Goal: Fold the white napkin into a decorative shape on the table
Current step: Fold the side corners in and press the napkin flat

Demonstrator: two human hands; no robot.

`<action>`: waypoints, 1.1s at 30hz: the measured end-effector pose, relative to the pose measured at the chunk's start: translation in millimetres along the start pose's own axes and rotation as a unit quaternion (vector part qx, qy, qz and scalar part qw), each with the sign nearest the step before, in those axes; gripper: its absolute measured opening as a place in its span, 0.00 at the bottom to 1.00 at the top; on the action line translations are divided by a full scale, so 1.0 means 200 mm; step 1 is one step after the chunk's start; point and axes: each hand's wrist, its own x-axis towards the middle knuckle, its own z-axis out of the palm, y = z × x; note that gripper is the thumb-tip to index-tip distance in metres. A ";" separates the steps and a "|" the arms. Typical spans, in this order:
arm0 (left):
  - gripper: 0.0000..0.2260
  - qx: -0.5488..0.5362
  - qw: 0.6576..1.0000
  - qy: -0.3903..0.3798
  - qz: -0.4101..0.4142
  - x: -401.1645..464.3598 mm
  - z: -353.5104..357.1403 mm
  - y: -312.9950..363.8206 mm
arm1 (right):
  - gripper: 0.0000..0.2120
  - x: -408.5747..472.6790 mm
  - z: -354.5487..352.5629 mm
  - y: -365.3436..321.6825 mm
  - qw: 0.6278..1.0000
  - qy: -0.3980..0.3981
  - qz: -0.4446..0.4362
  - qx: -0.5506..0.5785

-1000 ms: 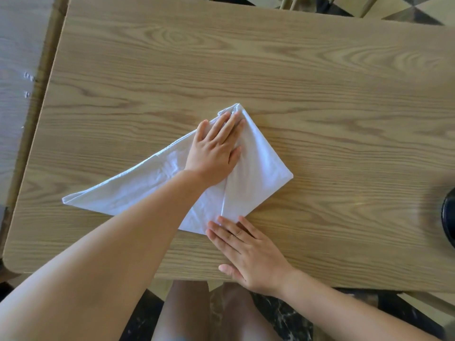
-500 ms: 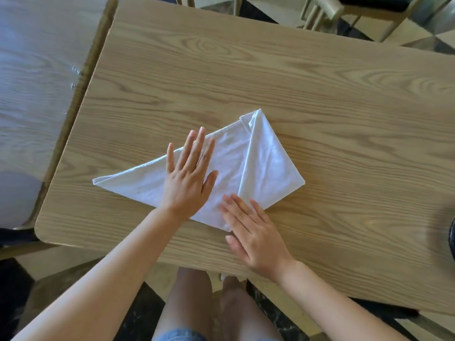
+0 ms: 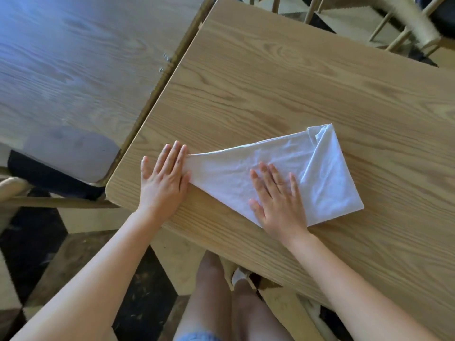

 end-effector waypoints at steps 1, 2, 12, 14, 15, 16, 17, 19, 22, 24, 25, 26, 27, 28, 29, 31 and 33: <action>0.25 0.003 1.000 0.011 0.011 0.00 -0.02 -0.01 | 0.29 0.00 0.00 0.00 1.000 -0.001 0.000 -0.002; 0.23 0.002 0.999 0.027 0.019 0.01 -0.04 -0.01 | 0.29 0.00 0.00 0.00 1.000 -0.002 0.001 -0.001; 0.04 -0.164 0.976 0.004 -0.143 0.12 -0.20 -0.01 | 0.28 0.00 -0.01 0.00 1.000 0.001 0.000 0.005; 0.02 -0.269 0.948 -0.003 -0.167 0.10 -0.26 0.01 | 0.28 0.00 -0.01 0.00 0.999 0.015 0.008 0.035; 0.03 -0.320 0.931 -0.006 -0.175 0.09 -0.30 0.04 | 0.28 0.01 -0.02 -0.01 0.997 0.030 0.018 0.071; 0.02 -0.373 0.910 -0.011 -0.178 0.07 -0.34 0.09 | 0.28 0.02 -0.05 -0.03 0.991 0.052 0.029 0.116; 0.02 -0.429 0.886 -0.016 -0.177 0.05 -0.38 0.14 | 0.27 0.03 -0.09 -0.06 0.983 0.081 0.035 0.160; 0.04 -0.513 0.841 -0.029 -0.168 0.01 -0.43 0.25 | 0.24 0.06 -0.21 -0.11 0.963 0.150 0.020 0.223; 0.01 -0.559 0.815 -0.055 -0.142 -0.02 -0.48 0.43 | 0.20 0.09 -0.38 -0.17 0.943 0.200 -0.018 0.267; 0.02 -0.583 0.799 -0.073 -0.128 -0.03 -0.50 0.53 | 0.18 0.11 -0.42 -0.17 0.938 0.201 -0.017 0.282; 0.03 -0.594 0.791 -0.084 -0.120 -0.03 -0.51 0.56 | 0.17 0.12 -0.42 -0.16 0.936 0.205 -0.006 0.286; 0.05 -0.598 0.788 -0.093 -0.111 -0.02 -0.52 0.60 | 0.16 0.11 -0.43 -0.14 0.933 0.214 0.008 0.289; 0.06 -0.602 0.785 -0.105 -0.101 -0.02 -0.52 0.62 | 0.15 0.11 -0.42 -0.11 0.929 0.225 0.023 0.293; 0.08 -0.605 0.782 -0.119 -0.090 -0.01 -0.53 0.65 | 0.13 0.11 -0.43 -0.09 0.924 0.238 0.037 0.298; 0.10 -0.611 0.776 -0.134 -0.078 0.00 -0.53 0.68 | 0.10 0.10 -0.44 -0.06 0.917 0.251 0.052 0.307; 0.14 -0.632 0.759 -0.149 -0.047 0.01 -0.54 0.72 | 0.08 0.09 -0.47 0.00 0.893 0.269 0.089 0.349; 0.16 -0.634 0.764 -0.121 -0.015 0.03 -0.53 0.75 | 0.11 0.11 -0.50 0.08 0.860 0.265 0.144 0.412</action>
